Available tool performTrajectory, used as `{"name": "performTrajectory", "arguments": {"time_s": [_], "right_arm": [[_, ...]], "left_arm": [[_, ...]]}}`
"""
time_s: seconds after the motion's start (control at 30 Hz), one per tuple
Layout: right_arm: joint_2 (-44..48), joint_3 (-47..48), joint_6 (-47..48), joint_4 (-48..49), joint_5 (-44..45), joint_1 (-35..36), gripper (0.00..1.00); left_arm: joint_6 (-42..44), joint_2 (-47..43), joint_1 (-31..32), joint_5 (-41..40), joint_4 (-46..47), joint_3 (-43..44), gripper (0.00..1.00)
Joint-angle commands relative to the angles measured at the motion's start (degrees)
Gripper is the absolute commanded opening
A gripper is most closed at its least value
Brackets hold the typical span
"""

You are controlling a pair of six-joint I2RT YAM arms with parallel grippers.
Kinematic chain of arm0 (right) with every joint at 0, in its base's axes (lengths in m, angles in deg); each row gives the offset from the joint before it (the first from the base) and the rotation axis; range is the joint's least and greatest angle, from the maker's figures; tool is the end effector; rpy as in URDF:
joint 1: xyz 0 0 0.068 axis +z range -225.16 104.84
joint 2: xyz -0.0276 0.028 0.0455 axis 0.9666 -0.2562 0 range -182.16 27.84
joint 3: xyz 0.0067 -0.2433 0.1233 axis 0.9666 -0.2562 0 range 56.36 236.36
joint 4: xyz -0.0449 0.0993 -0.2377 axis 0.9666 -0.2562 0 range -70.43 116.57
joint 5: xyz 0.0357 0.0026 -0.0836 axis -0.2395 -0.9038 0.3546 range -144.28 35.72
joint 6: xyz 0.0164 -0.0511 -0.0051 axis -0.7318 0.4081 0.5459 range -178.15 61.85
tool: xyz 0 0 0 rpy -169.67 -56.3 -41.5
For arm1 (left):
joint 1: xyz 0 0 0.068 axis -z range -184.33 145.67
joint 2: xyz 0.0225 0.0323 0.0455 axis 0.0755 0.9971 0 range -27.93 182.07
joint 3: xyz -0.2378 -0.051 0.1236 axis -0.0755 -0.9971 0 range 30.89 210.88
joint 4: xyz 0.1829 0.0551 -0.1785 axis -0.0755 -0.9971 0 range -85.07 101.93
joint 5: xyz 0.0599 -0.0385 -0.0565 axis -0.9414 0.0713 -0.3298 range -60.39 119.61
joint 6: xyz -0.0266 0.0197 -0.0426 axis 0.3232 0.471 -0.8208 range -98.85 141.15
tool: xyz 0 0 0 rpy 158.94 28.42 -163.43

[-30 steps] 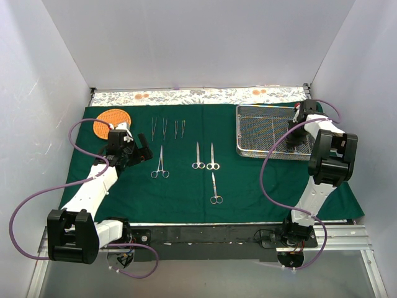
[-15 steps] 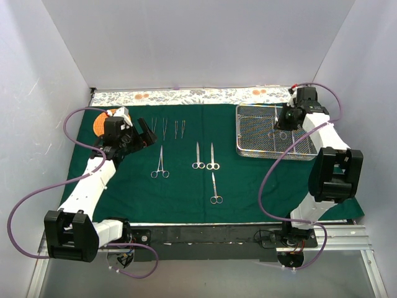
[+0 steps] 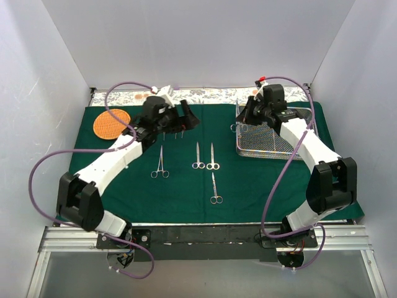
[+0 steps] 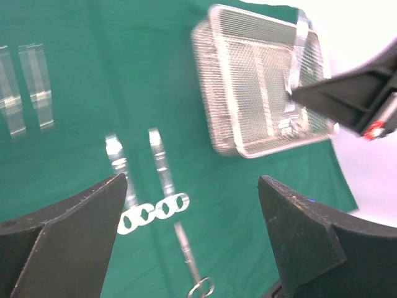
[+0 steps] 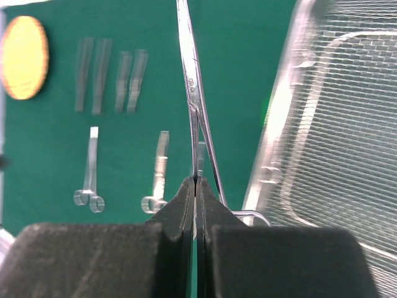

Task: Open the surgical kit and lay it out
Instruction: Place the medical item in the surgical kit.

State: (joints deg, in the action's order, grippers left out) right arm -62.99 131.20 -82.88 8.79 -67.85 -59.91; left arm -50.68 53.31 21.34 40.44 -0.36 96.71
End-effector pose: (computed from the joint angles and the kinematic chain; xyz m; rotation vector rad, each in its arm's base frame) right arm 0.3512 0.1044 0.3074 0.0428 2.2155 0.6510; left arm 0.2931 -0.1483 0.3165 -0.7758 2.1543 -1.1815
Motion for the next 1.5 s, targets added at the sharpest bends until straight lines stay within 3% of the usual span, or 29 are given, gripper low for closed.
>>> {"name": "performTrajectory", "arguments": {"time_s": [0.0, 0.37, 0.4, 0.83, 0.9, 1.03, 1.17, 1.27, 1.33, 1.4, 1.47], "right_arm": [[3.1, -1.5, -6.5, 7.8, -0.7, 3.9, 0.01], [3.6, -2.1, -7.0, 8.7, -0.8, 7.3, 0.01], [3.5, -2.1, -7.1, 8.8, -0.8, 7.5, 0.01], [2.7, -1.4, -7.4, 9.3, -0.9, 10.2, 0.01], [2.5, -1.3, -7.4, 9.3, -0.9, 10.3, 0.01], [2.2, -0.9, -7.4, 9.3, -0.9, 10.4, 0.01], [2.1, -1.0, -7.4, 9.6, -1.1, 10.6, 0.01], [2.1, -1.1, -7.1, 10.0, -1.6, 10.9, 0.01], [2.1, -1.7, -6.8, 11.2, -2.7, 10.8, 0.01], [2.3, -2.0, -6.5, 11.8, -3.7, 10.9, 0.07], [2.8, -2.5, -5.8, 12.6, -4.0, 10.9, 0.23]], "left_arm": [[0.3, 4.9, 5.3, 0.5, 2.7, 6.9, 0.84], [1.3, 13.2, 10.5, 1.4, 2.0, 13.5, 0.65], [1.3, 13.3, 10.5, 2.3, 1.8, 13.6, 0.58], [0.9, 17.0, 11.2, 4.1, 1.8, 14.9, 0.47], [0.8, 17.5, 11.4, 4.7, 1.7, 14.9, 0.4], [0.6, 17.8, 11.4, 5.1, 1.1, 14.8, 0.36], [0.6, 17.6, 11.4, 4.7, 0.9, 14.6, 0.21], [0.8, 17.6, 11.4, 5.0, 0.9, 14.4, 0.02], [1.6, 17.5, 11.4, 5.4, 0.7, 14.2, 0.0], [2.9, 17.1, 11.3, 5.2, 0.2, 13.8, 0.0], [4.2, 16.2, 10.7, 5.2, -0.8, 13.3, 0.0]]}}
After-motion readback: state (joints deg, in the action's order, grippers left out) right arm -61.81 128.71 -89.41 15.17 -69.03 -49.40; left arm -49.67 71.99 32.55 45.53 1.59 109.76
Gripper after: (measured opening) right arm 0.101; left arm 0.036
